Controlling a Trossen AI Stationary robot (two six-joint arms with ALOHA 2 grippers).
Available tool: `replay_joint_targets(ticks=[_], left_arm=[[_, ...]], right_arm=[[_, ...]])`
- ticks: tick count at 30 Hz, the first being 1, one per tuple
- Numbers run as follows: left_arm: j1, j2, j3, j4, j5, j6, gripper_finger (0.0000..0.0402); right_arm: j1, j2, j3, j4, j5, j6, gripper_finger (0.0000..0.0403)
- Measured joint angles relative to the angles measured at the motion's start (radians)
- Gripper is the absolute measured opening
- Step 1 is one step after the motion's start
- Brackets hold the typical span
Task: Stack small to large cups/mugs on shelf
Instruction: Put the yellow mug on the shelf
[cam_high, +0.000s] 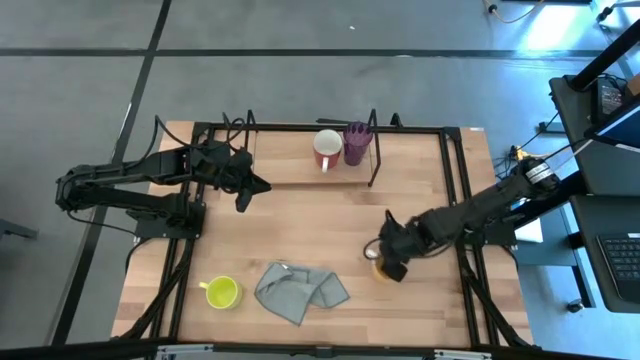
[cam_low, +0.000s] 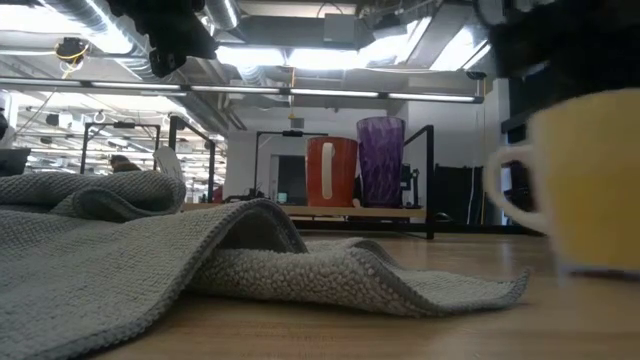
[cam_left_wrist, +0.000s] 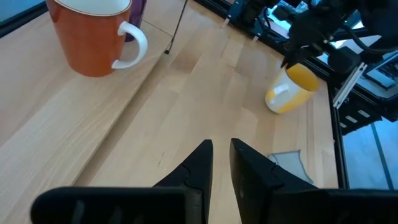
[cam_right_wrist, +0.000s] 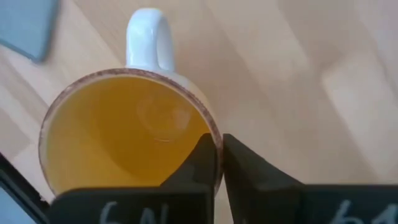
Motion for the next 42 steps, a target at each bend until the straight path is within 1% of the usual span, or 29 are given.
replay_joint_targets(ticks=[5,10,13,18,22,27,34,37,42], left_arm=[[0.000,0.000,0.000,0.000,-0.002,0.000,0.0049],[0.000,0.000,0.000,0.000,-0.025,0.000,0.0049],[0.000,0.000,0.000,0.000,-0.031,0.000,0.0049],[0.000,0.000,0.000,0.000,-0.048,0.001,0.0049],[0.000,0.000,0.000,0.000,-0.060,0.006,0.0049],[-0.001,0.000,0.000,0.000,-0.071,0.006,0.0049],[-0.001,0.000,0.000,0.000,-0.072,0.006,0.0049],[-0.001,0.000,0.000,0.000,-0.072,0.006,0.0049],[-0.001,0.000,0.000,0.000,-0.072,0.007,0.0049]], right_arm=[[-0.124,0.000,0.000,0.085,-0.003,-0.226,0.0029],[-0.234,0.000,0.000,0.094,-0.002,-0.373,0.0020],[-0.272,0.000,0.000,0.087,-0.006,-0.440,0.0023],[-0.317,0.013,0.000,0.074,0.029,-0.546,0.0032],[-0.343,0.023,0.001,0.080,0.030,-0.605,0.0034],[-0.358,0.023,0.009,0.082,0.032,-0.641,0.0035],[-0.363,0.022,0.084,0.087,0.038,-0.643,0.0038],[-0.363,0.022,0.093,0.084,0.020,-0.632,0.0046],[-0.363,0.021,0.062,0.078,0.003,-0.593,0.0066]])
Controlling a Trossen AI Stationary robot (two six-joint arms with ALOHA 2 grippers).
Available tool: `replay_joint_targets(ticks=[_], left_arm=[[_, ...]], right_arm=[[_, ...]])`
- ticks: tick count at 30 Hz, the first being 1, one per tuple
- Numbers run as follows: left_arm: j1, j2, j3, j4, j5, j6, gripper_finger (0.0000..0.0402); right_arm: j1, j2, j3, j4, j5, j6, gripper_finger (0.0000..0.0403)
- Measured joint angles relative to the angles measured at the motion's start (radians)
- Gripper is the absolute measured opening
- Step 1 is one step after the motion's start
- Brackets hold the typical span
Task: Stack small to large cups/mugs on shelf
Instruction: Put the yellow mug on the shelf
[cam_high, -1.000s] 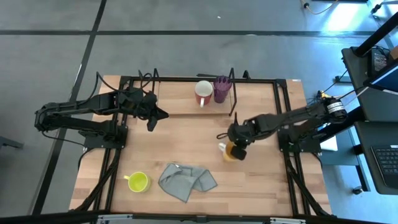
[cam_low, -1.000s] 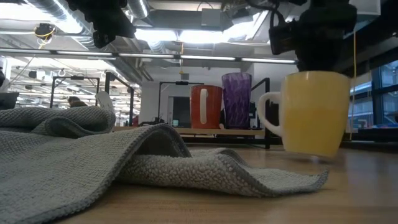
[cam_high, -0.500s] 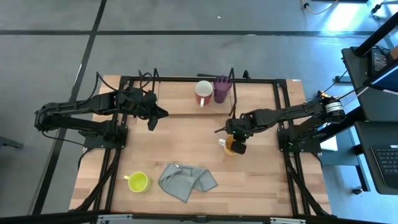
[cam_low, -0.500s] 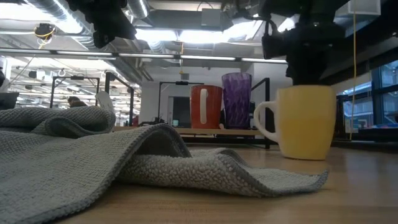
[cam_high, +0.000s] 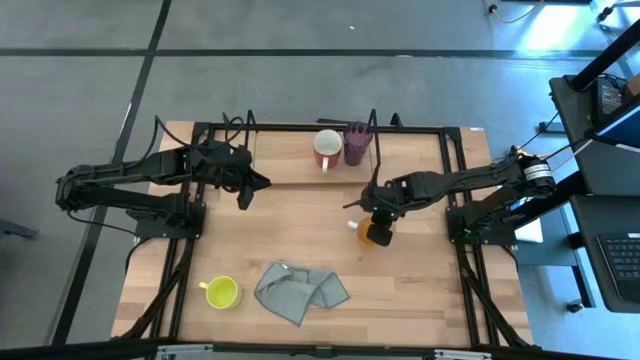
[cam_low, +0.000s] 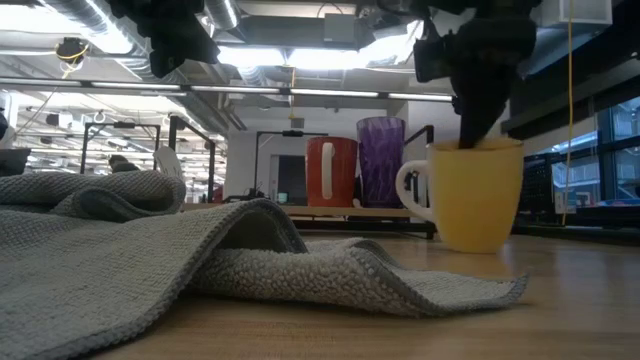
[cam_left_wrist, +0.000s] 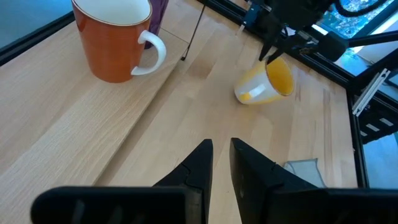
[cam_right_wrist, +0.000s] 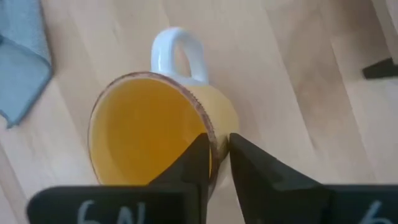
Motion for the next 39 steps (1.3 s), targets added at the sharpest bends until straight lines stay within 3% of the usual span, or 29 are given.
replay_joint_targets(ticks=[23,32,39], left_arm=[[0.000,0.000,0.000,-0.012,0.011,0.001,0.0049],[0.000,0.000,0.000,-0.036,0.012,0.002,0.0049],[0.000,0.000,0.000,-0.038,0.012,0.022,0.0049]], right_arm=[[-0.034,0.000,-0.010,0.000,0.067,-0.023,0.0072],[-0.065,0.000,-0.011,-0.128,0.084,-0.017,0.0072],[-0.065,0.000,-0.010,-0.126,0.085,0.015,0.0072]])
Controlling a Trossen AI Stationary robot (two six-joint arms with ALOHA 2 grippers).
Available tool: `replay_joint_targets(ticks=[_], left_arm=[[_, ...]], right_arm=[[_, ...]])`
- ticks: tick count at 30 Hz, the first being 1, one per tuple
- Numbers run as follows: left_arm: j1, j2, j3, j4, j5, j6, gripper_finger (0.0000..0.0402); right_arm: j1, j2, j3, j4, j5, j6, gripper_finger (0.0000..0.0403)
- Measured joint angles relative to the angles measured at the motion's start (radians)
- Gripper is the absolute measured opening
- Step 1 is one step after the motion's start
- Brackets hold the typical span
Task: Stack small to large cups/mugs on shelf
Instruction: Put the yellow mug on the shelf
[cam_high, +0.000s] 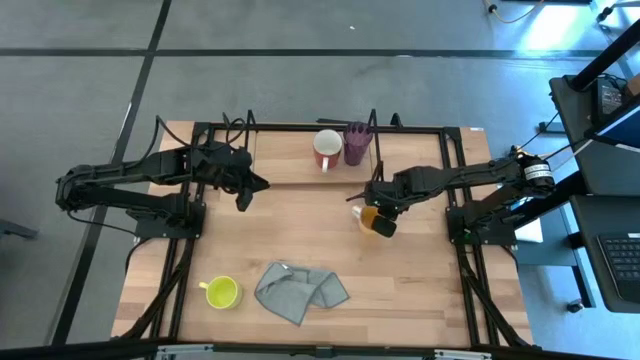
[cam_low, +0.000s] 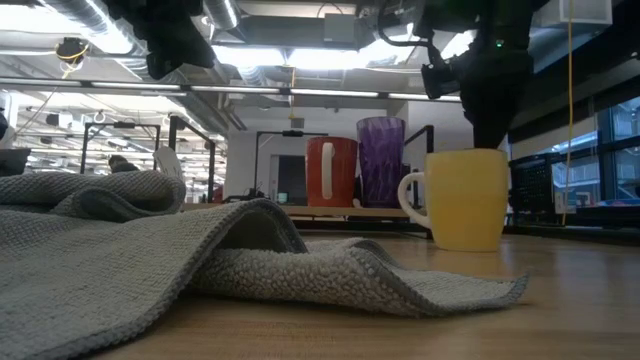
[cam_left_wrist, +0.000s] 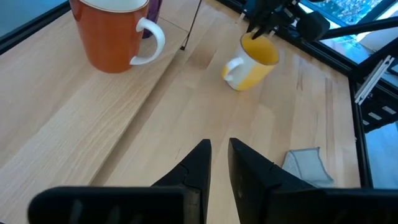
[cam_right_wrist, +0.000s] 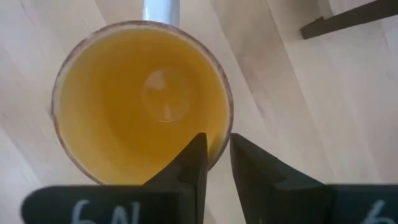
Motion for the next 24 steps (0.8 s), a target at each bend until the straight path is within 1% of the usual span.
replay_joint_targets(ticks=[7,13,20,24], left_arm=[[-0.001,0.000,0.000,0.000,0.000,0.006,0.0049],[-0.001,0.000,0.000,0.000,0.000,0.006,0.0049],[0.000,0.000,0.000,0.000,0.000,0.007,0.0049],[0.000,0.000,0.000,0.000,0.000,0.023,0.0049]], right_arm=[[0.000,0.000,0.026,-0.001,0.000,0.017,0.0072],[0.000,0.000,0.071,0.000,0.050,0.017,0.0072],[0.000,0.000,0.099,0.002,0.052,0.024,0.0071],[-0.006,0.000,0.116,0.038,0.045,0.074,0.0071]])
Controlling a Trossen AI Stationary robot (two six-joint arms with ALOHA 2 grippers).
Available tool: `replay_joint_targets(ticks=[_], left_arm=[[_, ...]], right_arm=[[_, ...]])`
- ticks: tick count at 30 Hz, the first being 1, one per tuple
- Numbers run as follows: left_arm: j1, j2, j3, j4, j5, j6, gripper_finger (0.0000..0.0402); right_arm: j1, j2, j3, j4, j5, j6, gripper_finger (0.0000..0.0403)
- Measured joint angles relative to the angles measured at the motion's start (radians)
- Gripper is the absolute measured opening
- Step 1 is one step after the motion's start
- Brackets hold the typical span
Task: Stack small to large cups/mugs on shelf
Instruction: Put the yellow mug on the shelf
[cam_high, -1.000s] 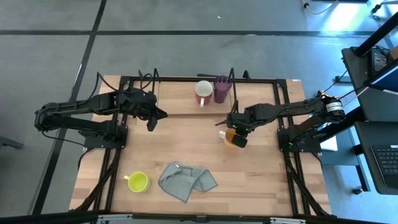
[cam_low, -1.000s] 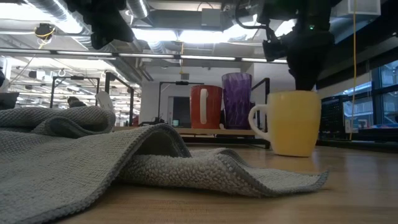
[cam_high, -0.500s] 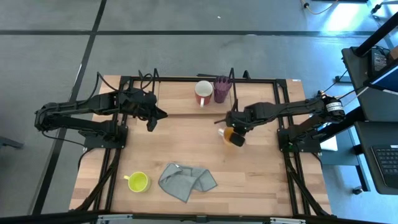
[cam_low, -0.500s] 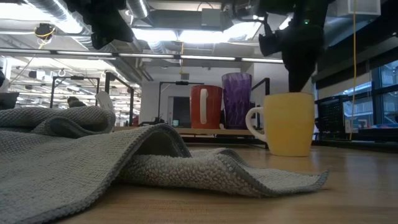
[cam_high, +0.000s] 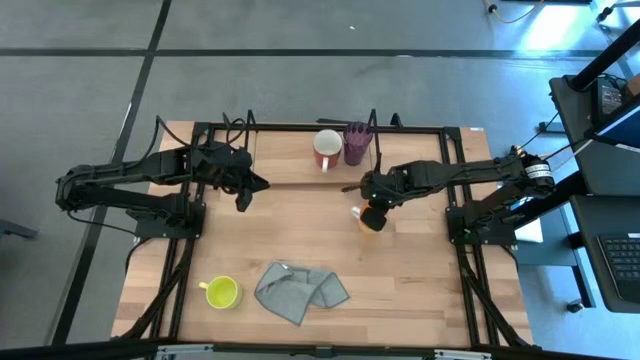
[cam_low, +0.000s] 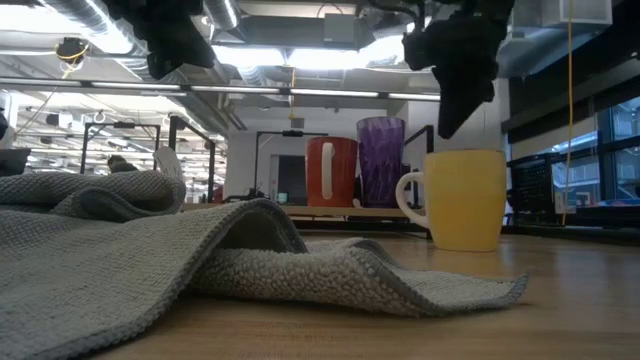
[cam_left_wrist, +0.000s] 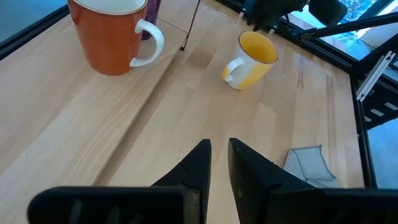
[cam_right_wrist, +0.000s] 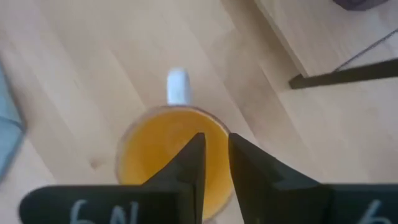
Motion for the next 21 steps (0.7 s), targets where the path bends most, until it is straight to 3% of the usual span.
replay_joint_targets(ticks=[9,21], left_arm=[[0.001,0.000,0.000,0.003,0.000,0.009,0.0049],[0.000,0.000,0.000,0.003,0.000,0.001,0.0049]], right_arm=[[-0.089,0.100,0.067,0.016,-0.086,0.023,0.0006],[-0.120,0.353,0.257,-0.153,-0.119,-0.123,0.0008]])
